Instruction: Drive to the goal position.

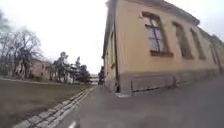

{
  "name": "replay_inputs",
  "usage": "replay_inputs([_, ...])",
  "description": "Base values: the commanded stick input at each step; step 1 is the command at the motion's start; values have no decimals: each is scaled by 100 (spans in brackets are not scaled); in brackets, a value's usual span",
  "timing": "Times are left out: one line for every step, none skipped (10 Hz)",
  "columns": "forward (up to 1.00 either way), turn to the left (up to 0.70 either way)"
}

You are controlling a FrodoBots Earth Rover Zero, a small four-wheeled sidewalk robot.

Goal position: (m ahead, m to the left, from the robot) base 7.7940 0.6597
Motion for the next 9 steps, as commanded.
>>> replay_inputs([85,3])
replay_inputs([85,3])
replay_inputs([85,3])
replay_inputs([85,3])
replay_inputs([85,3])
replay_inputs([85,3])
replay_inputs([85,20])
replay_inputs([85,19])
replay_inputs([85,13])
